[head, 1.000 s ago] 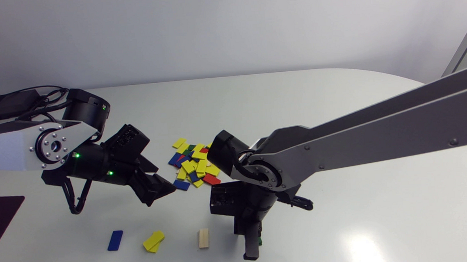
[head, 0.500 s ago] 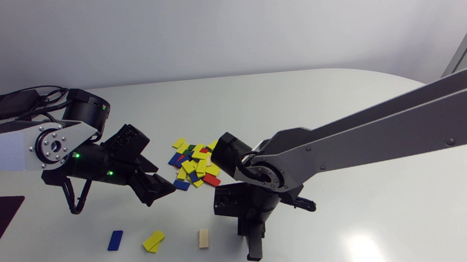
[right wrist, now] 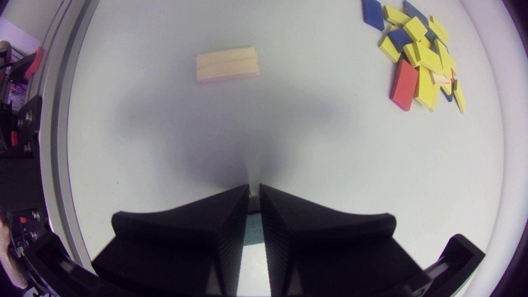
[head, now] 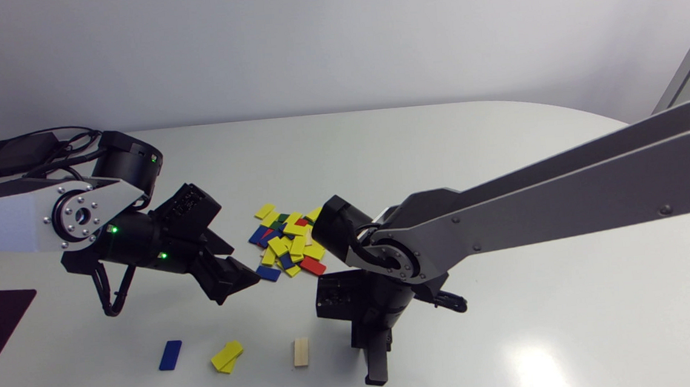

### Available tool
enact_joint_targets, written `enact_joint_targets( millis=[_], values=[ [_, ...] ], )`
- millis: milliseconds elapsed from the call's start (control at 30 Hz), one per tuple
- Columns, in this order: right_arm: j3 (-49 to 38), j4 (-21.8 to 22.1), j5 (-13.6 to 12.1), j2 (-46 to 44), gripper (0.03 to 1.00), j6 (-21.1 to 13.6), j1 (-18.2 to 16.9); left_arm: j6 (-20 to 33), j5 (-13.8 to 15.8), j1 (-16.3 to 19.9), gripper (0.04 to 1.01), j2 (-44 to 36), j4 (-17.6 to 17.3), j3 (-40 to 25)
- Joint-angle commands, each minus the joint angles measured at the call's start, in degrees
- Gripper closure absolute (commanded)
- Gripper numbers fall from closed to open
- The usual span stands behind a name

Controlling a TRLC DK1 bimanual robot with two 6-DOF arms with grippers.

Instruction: Take domino bricks one by one from the mixed stack on the table and place each onto the existing stack of the same color.

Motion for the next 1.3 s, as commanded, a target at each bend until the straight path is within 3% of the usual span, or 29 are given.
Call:
enact_joint_targets(
  millis=[0, 1267],
  values=[
    [-1.35, -0.25, 0.10, 1.32, 0.900, -0.31, -0.15, -0.24, 0.06, -0.34, 0.052, 0.39, 0.21, -0.50],
    [-1.88, 0.27, 0.72, 0.71, 0.900, 0.13, -0.59, -0.33, 0.06, -0.51, 0.052, 0.04, 0.21, -1.29]
  ],
)
